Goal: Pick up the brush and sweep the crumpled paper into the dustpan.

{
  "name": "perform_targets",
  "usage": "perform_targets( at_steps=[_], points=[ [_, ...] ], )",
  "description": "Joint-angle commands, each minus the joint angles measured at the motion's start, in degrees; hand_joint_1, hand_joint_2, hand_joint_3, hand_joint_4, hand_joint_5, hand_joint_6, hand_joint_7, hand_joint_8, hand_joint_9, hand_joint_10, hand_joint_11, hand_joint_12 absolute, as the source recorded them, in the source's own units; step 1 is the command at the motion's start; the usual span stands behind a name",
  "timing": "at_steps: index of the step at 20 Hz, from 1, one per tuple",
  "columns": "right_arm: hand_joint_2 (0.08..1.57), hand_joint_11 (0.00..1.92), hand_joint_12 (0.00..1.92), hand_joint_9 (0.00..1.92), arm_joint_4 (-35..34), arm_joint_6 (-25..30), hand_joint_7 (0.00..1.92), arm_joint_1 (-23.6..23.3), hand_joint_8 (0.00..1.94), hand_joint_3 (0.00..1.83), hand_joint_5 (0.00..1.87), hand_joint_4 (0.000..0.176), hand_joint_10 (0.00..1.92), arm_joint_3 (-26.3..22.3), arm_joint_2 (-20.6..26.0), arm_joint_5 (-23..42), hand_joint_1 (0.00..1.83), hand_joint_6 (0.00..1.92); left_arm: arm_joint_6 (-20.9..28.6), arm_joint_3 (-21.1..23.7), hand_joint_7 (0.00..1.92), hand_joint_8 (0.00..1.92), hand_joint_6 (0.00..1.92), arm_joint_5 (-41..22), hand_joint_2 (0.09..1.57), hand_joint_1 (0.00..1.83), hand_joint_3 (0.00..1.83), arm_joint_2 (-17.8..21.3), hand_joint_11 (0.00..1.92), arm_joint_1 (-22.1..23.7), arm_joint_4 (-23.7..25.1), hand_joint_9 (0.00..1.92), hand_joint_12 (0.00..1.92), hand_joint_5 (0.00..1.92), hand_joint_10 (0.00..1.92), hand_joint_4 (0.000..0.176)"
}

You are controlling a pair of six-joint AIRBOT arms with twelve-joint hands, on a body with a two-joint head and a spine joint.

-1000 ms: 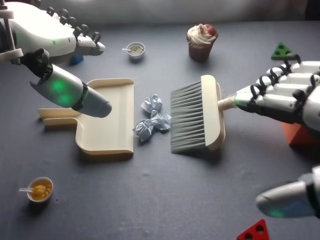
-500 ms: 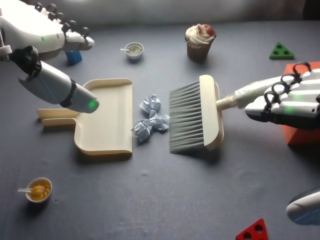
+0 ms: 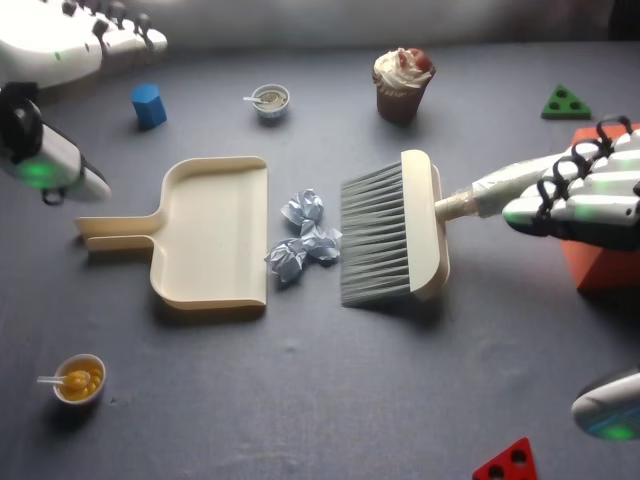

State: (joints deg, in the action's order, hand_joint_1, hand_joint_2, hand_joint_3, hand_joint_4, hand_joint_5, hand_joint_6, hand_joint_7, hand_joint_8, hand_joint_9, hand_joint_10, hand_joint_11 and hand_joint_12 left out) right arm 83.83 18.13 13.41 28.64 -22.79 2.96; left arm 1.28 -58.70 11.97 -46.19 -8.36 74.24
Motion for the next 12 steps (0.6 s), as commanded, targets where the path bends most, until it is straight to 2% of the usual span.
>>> perform_targets(
  at_steps=[1, 3, 6, 8, 9, 10, 11, 12],
  points=[
    [0.88, 0.18, 0.03, 0.21, -0.5, -0.3, 0.21, -0.6, 0.00, 0.00, 0.19, 0.000, 0.00, -0.1, 0.3, -0.3, 0.00, 0.00, 6.4, -0.6, 0.04, 0.00, 0.00, -1.6, 0.99, 0.97, 0.01, 0.6, 0.05, -0.5, 7.5, 0.08, 0.13, 0.00, 0.00, 0.000],
    [0.89, 0.18, 0.03, 0.21, -0.5, -0.8, 0.22, -0.6, 0.00, 0.00, 0.20, 0.000, 0.00, -0.4, 0.3, -1.5, 0.00, 0.00, 21.0, -0.7, 0.05, 0.01, 0.00, -0.7, 1.00, 1.00, 0.01, 0.8, 0.04, -2.3, 21.3, 0.08, 0.13, 0.00, 0.00, 0.000],
    [0.90, 0.24, 0.04, 0.27, 0.0, -1.3, 0.27, -0.6, 0.01, 0.00, 0.24, 0.000, 0.01, -0.9, 0.3, -4.7, 0.00, 0.00, 30.9, -0.7, 0.07, 0.01, 0.00, 1.1, 0.99, 1.03, 0.00, 0.9, 0.05, -6.0, 28.9, 0.09, 0.14, 0.00, 0.01, 0.000],
    [0.89, 0.23, 0.03, 0.24, 1.0, -1.3, 0.25, -0.6, 0.00, 0.00, 0.22, 0.000, 0.00, -1.2, 0.3, -6.0, 0.00, 0.00, 40.1, -0.6, 0.07, 0.01, 0.00, 2.5, 1.00, 0.95, 0.01, 0.9, 0.06, -8.2, 36.6, 0.09, 0.15, 0.00, 0.01, 0.000],
    [0.89, 0.22, 0.03, 0.23, 1.9, -1.3, 0.23, -0.6, 0.00, 0.00, 0.20, 0.000, 0.00, -1.5, 0.3, -6.4, 0.00, 0.00, 55.8, -0.7, 0.07, 0.01, 0.00, 4.9, 1.01, 0.94, 0.01, 0.8, 0.06, -10.5, 50.4, 0.10, 0.16, 0.00, 0.01, 0.000],
    [0.89, 0.23, 0.03, 0.23, 2.8, -1.3, 0.23, -0.6, 0.00, 0.00, 0.20, 0.000, 0.00, -1.7, 0.3, -7.1, 0.00, 0.00, 66.4, -0.7, 0.07, 0.00, 0.00, 7.5, 1.01, 0.92, 0.00, 0.8, 0.06, -12.7, 59.6, 0.09, 0.16, 0.00, 0.01, 0.000],
    [0.88, 0.22, 0.02, 0.23, 4.0, -1.3, 0.23, -0.6, 0.00, 0.00, 0.21, 0.000, 0.00, -2.1, 0.3, -8.2, 0.00, 0.00, 69.8, -0.9, 0.07, 0.00, 0.00, 7.9, 1.01, 0.91, 0.00, 0.7, 0.06, -14.0, 62.4, 0.09, 0.17, 0.00, 0.00, 0.000],
    [0.89, 0.22, 0.02, 0.23, 5.2, -1.3, 0.23, -0.6, 0.00, 0.00, 0.21, 0.000, 0.00, -2.5, 0.3, -9.2, 0.00, 0.00, 70.5, -1.2, 0.07, 0.00, 0.00, 7.7, 1.01, 0.89, 0.00, 0.4, 0.07, -14.9, 62.7, 0.10, 0.17, 0.01, 0.01, 0.000]
  ],
)
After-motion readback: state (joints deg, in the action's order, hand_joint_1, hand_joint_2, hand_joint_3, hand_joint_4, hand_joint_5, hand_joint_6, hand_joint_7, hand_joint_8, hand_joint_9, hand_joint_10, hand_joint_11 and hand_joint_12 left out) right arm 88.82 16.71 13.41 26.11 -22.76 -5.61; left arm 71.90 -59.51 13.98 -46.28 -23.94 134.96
